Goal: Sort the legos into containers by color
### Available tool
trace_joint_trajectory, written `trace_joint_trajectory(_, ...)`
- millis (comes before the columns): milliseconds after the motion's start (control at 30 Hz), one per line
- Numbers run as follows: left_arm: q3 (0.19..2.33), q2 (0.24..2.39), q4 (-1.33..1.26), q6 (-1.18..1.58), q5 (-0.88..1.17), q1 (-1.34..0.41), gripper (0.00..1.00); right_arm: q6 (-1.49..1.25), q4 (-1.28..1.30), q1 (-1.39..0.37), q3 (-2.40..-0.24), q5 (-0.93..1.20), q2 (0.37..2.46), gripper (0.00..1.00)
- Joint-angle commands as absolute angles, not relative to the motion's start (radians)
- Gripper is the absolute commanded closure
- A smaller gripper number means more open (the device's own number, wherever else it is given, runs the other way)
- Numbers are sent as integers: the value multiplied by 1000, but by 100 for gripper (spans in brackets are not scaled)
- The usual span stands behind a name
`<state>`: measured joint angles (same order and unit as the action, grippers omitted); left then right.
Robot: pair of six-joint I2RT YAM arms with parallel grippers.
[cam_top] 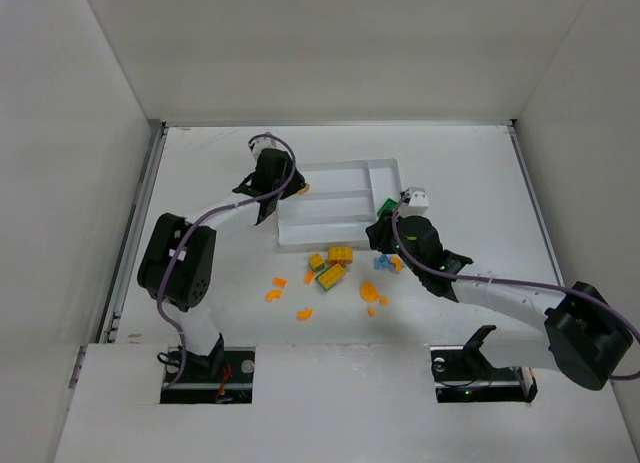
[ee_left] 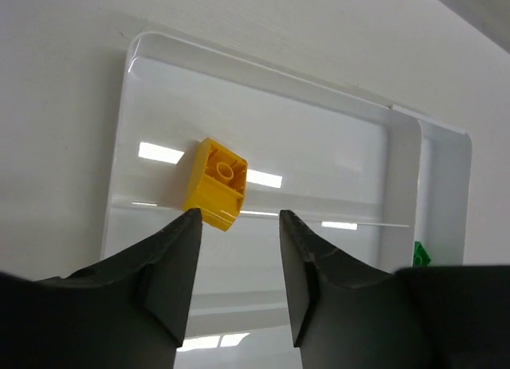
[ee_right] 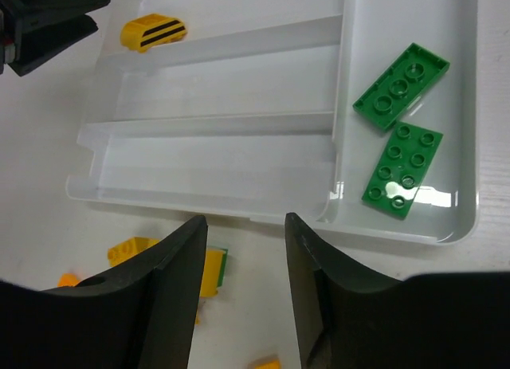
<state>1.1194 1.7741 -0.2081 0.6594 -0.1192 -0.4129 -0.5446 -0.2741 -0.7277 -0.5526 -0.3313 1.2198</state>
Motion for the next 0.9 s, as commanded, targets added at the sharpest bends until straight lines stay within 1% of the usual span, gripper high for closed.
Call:
trace_joint_trajectory(0, 1022, 1625, -303, 669, -140, -432, 62, -506, -304, -758, -601, -321, 1226, 59)
trace_joint_trajectory(33, 978, 1590, -333, 678, -138, -438, 66, -502, -292, -772, -609, -315, 1226, 64)
trace_joint_trajectory(67, 933, 1554, -360, 689, -134, -446, 70, -496, -281, -784, -618, -310, 1226, 67)
trace_joint_trajectory(133, 844, 1476, -394, 703, -126, -462, 75, -483, -267, -811, -632, -299, 1229, 66)
trace_joint_trajectory(167, 800, 1438, -409, 706, -124, -472, 77, -480, -259, -826, -637, -288, 1232, 63)
trace_joint_trajectory(200, 757, 1399, -420, 707, -124, -481, 77, -482, -250, -841, -638, -275, 1236, 57)
trace_joint_trajectory(300, 655, 1303, -426, 710, -118, -505, 77, -498, -253, -869, -634, -253, 1279, 26)
trace_joint_trajectory(333, 626, 1275, -426, 710, -114, -513, 77, -503, -252, -872, -641, -253, 1304, 19)
trace_joint_trajectory(400, 571, 1227, -434, 716, -107, -528, 75, -497, -235, -875, -675, -253, 1359, 14)
trace_joint_trajectory(500, 522, 1175, -426, 729, -103, -553, 73, -488, -218, -880, -718, -252, 1407, 8)
trace_joint_trajectory(667, 465, 1102, -434, 741, -94, -571, 70, -468, -163, -880, -761, -233, 1460, 0)
trace_joint_trajectory(867, 440, 1068, -434, 752, -72, -558, 67, -488, -153, -887, -773, -204, 1512, 0)
